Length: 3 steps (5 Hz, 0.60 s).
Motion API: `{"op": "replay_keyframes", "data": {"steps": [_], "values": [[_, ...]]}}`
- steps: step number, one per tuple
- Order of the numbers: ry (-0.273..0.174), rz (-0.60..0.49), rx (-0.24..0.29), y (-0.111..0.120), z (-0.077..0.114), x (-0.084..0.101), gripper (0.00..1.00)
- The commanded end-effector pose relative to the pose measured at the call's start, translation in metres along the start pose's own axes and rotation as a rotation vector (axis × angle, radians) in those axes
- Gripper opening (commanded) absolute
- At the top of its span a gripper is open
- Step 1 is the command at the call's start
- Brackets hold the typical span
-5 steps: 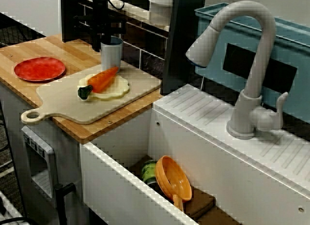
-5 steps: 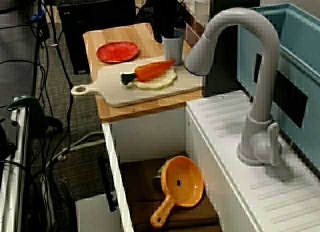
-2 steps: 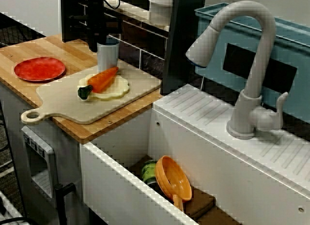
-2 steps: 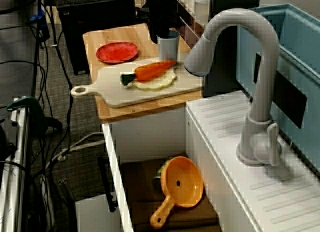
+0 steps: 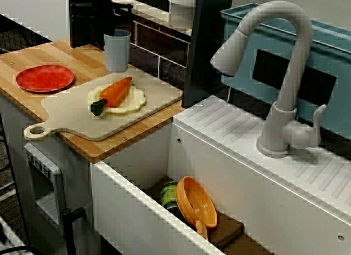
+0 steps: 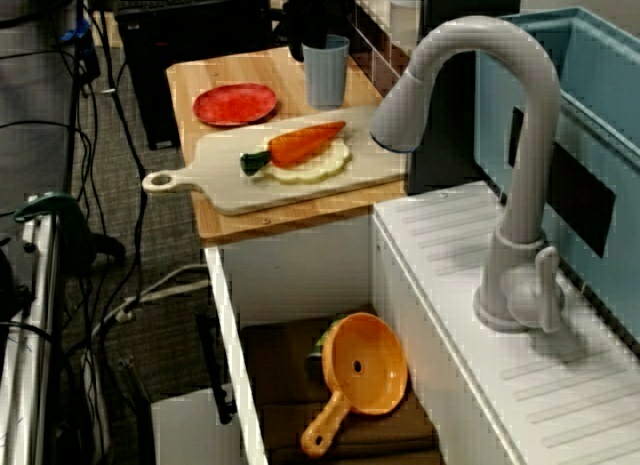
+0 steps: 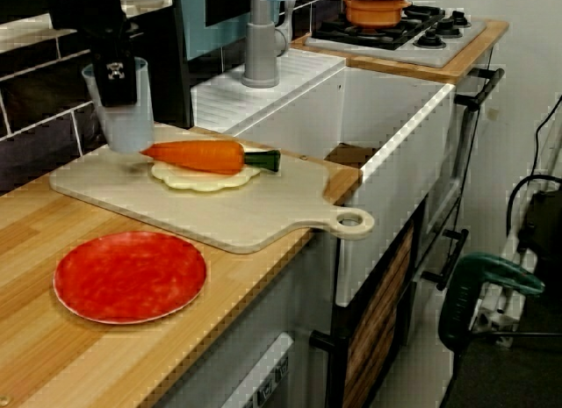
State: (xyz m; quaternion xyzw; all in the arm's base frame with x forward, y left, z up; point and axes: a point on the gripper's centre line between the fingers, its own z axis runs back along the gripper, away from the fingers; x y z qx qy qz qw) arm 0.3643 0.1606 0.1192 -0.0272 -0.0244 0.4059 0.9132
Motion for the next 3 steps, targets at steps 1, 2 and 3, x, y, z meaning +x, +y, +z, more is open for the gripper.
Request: {"op": "replay_keyframes", "data": {"steps": [1, 2, 3], "values": [[-0.089, -0.005, -0.052, 0.021, 0.048, -0.006, 0.00], [-0.096, -0.058, -0.046, 0.030, 0.049, -0.013, 0.00], [-0.116, -0.116, -0.040, 0.039, 0.052, -0.026, 0.00]]}}
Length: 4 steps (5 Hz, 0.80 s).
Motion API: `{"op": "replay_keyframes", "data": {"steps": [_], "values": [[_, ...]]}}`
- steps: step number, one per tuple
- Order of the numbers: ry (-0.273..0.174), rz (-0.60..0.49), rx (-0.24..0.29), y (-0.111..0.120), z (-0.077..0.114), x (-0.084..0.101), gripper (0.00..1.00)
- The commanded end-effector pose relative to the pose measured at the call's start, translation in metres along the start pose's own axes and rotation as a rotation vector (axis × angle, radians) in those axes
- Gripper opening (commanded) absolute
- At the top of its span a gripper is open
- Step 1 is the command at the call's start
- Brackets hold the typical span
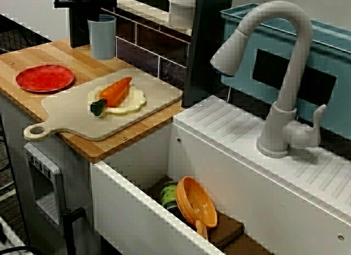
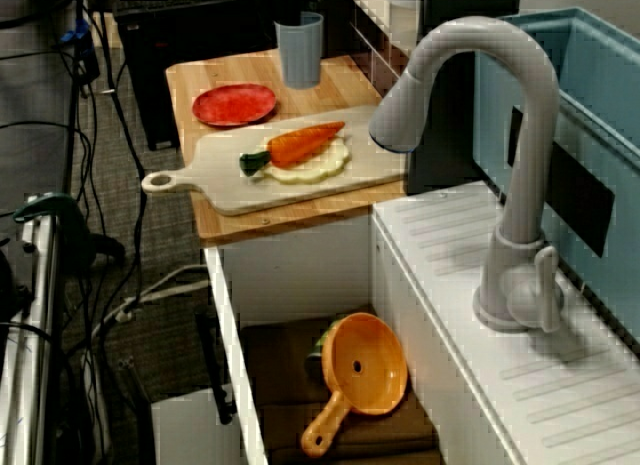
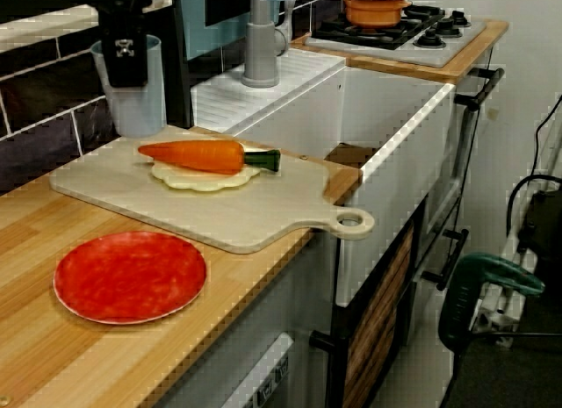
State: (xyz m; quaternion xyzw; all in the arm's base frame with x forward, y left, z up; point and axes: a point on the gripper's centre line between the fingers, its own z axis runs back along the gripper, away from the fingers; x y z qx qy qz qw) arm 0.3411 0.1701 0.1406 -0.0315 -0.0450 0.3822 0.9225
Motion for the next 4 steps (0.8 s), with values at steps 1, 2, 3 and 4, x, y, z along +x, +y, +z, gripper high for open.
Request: {"op": "replay_keyframes", "data": {"steps": [1, 2, 3, 4], "values": [[-0.102, -0.131, 0.003, 0.024, 0.030, -0.028, 0.00], [-0.102, -0.170, 0.013, 0.033, 0.026, -0.040, 0.00], [-0.105, -0.197, 0.015, 0.040, 0.027, -0.052, 0.00], [-0.104, -0.212, 0.019, 0.047, 0.024, -0.060, 0.00]]}}
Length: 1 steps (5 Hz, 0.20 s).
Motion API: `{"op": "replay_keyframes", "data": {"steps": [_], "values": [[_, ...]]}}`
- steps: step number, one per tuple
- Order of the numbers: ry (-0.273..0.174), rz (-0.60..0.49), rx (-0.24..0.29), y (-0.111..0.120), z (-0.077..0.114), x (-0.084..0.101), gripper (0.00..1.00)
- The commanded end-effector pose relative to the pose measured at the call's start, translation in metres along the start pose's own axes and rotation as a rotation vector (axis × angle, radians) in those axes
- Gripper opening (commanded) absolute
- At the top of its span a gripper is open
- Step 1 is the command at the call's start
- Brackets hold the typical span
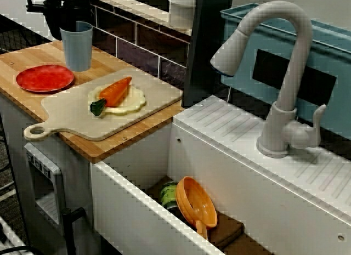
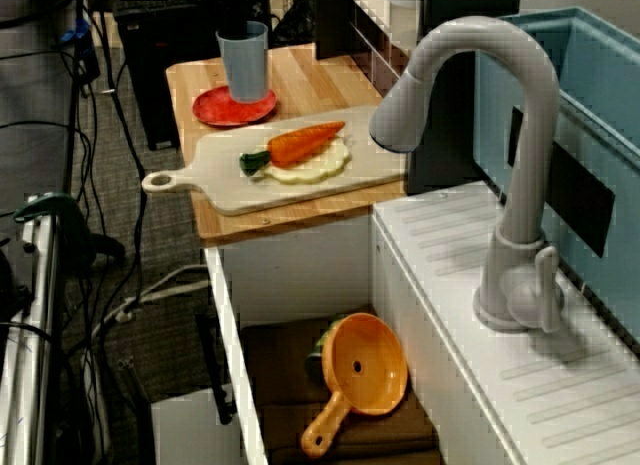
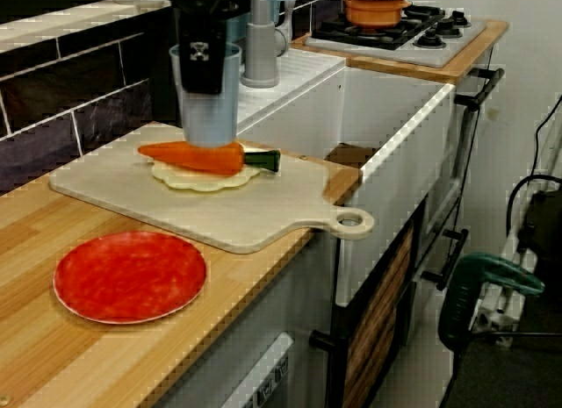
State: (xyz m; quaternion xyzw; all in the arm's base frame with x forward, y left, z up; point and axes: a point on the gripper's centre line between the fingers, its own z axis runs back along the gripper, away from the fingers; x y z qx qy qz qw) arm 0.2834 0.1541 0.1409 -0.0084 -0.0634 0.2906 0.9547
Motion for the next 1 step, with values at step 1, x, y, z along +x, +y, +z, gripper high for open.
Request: {"op": "replay_keyframes", "data": {"steps": [1], "values": [[-0.062, -0.025, 0.014, 0.0210, 0.0109, -0.0196, 0.00]]}}
